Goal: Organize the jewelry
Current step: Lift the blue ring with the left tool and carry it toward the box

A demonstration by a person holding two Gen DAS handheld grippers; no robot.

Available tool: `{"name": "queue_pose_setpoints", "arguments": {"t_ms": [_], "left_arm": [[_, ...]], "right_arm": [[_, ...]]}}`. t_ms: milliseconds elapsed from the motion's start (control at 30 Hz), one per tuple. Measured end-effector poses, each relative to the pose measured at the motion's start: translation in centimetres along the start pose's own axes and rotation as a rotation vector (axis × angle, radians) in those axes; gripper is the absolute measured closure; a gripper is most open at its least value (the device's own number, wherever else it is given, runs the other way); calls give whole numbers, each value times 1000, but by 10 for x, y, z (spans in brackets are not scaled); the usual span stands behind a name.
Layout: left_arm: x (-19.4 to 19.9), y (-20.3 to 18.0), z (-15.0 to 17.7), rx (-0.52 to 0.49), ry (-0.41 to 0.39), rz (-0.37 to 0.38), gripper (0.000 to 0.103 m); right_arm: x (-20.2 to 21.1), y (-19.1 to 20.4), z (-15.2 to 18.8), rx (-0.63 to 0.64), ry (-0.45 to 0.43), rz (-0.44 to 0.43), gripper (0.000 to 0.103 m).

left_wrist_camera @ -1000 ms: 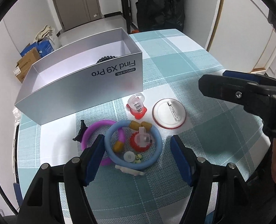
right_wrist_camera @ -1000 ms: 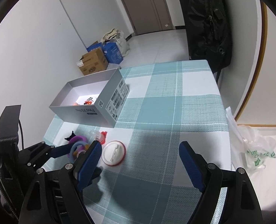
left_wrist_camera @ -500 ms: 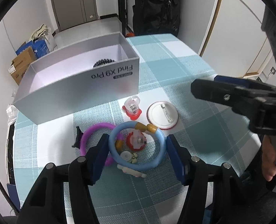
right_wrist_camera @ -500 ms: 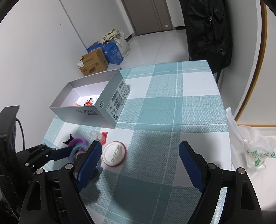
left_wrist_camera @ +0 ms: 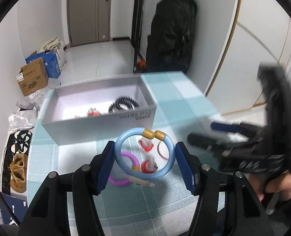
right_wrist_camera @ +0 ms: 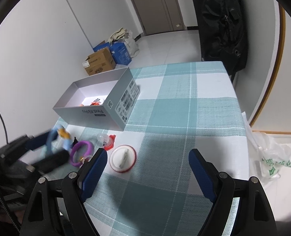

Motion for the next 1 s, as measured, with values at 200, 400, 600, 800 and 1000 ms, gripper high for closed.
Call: {"name": "queue_pose_setpoints", "arguments": {"t_ms": [200, 400, 600, 800, 1000], "left_arm": [[19, 18, -5, 48, -67, -3, 46], [36, 44, -6, 126, -129, -4, 46], [46, 75, -5, 207, -168, -17, 46], [49, 95, -4, 270, -187, -4, 46], [47, 102, -4, 278, -185, -4, 46]], "right_arm": [[-5, 20, 3, 70, 1, -29, 18], [-10, 47, 7, 164, 0, -53, 18], [-18, 70, 14, 237, 13, -67, 18], [-30, 83, 17, 291, 40, -66, 19], [-36, 91, 16, 308, 43, -71, 33]]}}
Point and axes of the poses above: each gripper's, at about its wrist camera, not at the fingertips, and x roughly against the way its jaws point, y to its left, z to its underside, the point moved 4 cm from there along -x, roughly the way its jaws point, and after that the axes turned 9 degrees about y, right-handed, at the moved point
